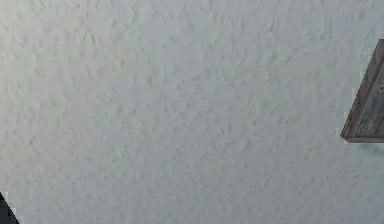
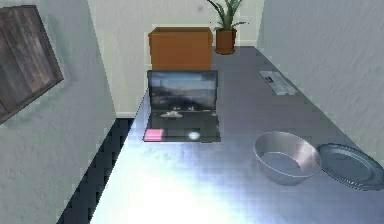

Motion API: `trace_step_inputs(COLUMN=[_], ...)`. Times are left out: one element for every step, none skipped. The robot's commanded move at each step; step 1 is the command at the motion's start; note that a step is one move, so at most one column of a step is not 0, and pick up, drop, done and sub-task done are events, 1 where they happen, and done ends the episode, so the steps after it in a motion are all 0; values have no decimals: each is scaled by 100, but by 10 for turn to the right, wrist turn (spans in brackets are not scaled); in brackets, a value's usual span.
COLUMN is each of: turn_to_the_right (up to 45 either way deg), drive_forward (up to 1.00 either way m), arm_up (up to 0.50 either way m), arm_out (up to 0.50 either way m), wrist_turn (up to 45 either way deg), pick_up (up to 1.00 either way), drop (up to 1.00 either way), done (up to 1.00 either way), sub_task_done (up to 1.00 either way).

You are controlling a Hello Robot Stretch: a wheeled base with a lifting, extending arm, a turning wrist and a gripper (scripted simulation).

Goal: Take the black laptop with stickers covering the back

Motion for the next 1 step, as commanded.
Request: trace_step_inputs(turn_to_the_right=[0], drive_forward=[0], arm_up=[50], arm_out=[0], wrist_turn=[0], pick_up=[0], drop=[0], done=[0], sub_task_done=[0])
